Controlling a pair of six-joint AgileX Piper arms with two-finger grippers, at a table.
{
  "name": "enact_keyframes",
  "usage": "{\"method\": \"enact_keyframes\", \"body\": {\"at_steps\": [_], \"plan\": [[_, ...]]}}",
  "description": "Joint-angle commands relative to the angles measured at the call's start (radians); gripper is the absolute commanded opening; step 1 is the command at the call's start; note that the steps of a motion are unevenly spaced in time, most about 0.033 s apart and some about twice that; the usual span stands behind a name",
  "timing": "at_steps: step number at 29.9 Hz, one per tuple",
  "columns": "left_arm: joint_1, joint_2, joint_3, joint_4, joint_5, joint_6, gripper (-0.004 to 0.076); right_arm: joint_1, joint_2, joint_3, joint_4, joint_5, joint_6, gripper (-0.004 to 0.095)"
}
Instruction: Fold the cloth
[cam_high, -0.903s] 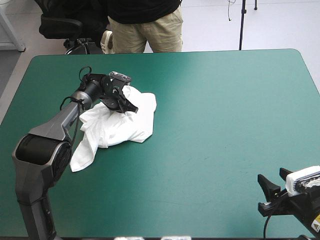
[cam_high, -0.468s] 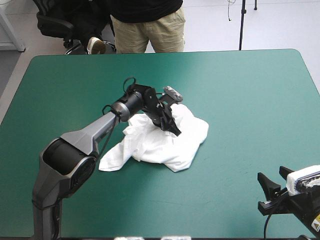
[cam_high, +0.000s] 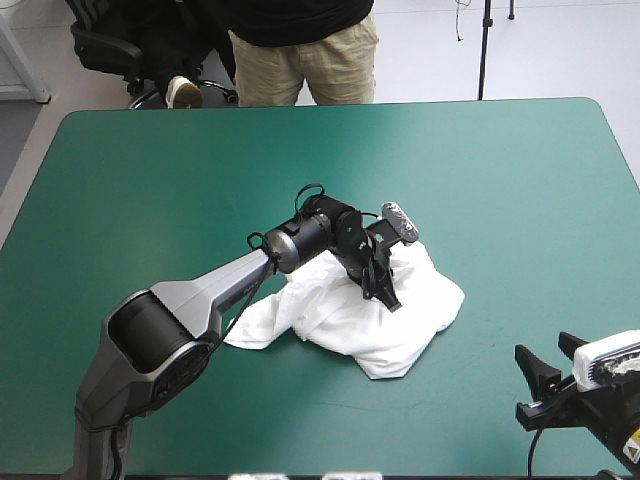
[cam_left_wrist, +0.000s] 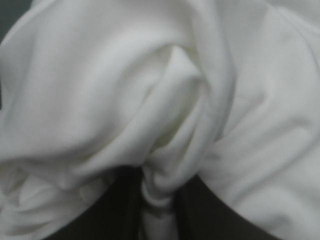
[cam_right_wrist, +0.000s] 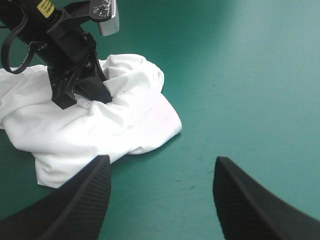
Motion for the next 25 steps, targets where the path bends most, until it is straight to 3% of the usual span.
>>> {"method": "enact_keyframes", "body": {"at_steps": [1,4,6,16,25], "plan": [[-0.011,-0.081,-0.022,-0.045,0.009,-0.016,0.0144,0.001,0.011,-0.025,-0.005,-0.07,0.0,0.0568],[-0.011,-0.142,-0.032,-0.038,0.047,-0.046,0.0351,0.001,0.011,-0.025,-0.005,-0.072,0.0,0.0568],[-0.011,-0.19,-0.045,-0.011,0.09,-0.082,0.0426,0.001,0.011,-0.025,-0.005,-0.072,0.0,0.0568],[0.034,-0.497,-0.012,0.199,0.353,-0.268,0.0419,0.001,0.011,-0.025,-0.011,-0.072,0.0,0.0568],[0.23,-0.75,0.38,0.286,0.319,-0.357,0.0419,0.001,0.011,-0.025,-0.011,-0.072,0.0,0.0568]]}}
